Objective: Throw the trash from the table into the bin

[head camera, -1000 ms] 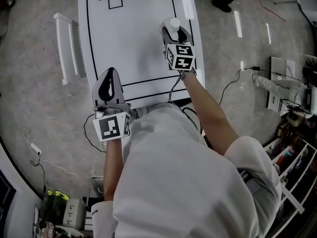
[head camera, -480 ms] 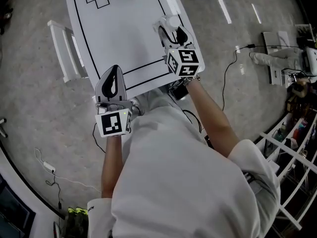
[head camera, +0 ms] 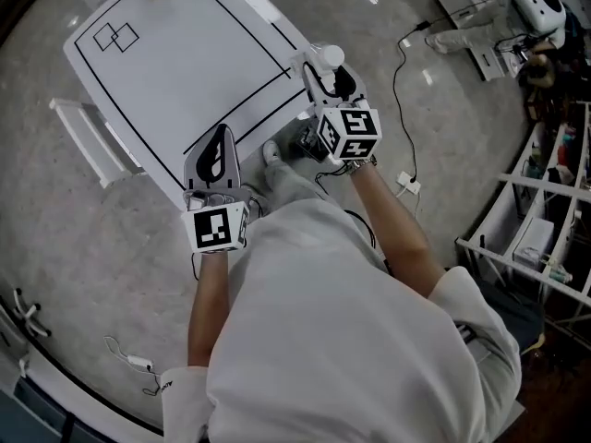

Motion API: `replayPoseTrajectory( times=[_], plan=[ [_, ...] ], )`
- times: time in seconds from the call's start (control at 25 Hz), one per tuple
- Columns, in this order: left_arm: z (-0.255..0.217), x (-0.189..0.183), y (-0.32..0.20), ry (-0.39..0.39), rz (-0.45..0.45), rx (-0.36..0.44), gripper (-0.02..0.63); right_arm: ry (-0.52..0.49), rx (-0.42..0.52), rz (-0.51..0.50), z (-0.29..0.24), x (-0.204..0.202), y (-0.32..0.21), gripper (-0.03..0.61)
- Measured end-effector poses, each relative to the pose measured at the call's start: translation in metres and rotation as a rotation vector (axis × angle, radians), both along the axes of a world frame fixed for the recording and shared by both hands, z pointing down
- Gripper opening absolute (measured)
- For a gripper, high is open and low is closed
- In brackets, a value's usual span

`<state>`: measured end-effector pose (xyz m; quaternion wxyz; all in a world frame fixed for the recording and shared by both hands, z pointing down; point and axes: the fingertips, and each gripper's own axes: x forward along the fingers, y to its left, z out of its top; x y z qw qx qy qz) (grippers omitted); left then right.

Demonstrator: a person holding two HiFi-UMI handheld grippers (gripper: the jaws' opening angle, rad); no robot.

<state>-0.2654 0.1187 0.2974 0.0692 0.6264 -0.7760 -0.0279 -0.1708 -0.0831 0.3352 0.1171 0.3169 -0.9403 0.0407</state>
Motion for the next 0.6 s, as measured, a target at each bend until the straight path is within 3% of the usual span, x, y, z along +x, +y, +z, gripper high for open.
replayPoseTrajectory(
  times=[0.16, 0.36, 0.6],
  plan=[
    [-0.003, 0.034, -0.024, 0.013, 0.089, 0.017, 0.005, 0.048, -0.043, 0.140, 0.012, 0.080, -0.017, 0.222],
    [0.027, 0.075, -0.049, 0.064, 0.164, -0.032, 0.005, 0.043, -0.154, 0.332, 0.040, 0.162, -0.018, 0.222],
    [0.060, 0.134, -0.091, 0.079, 0.299, -0.091, 0.005, 0.071, -0.274, 0.431, 0.091, 0.226, -0.013, 0.222]
  ],
)
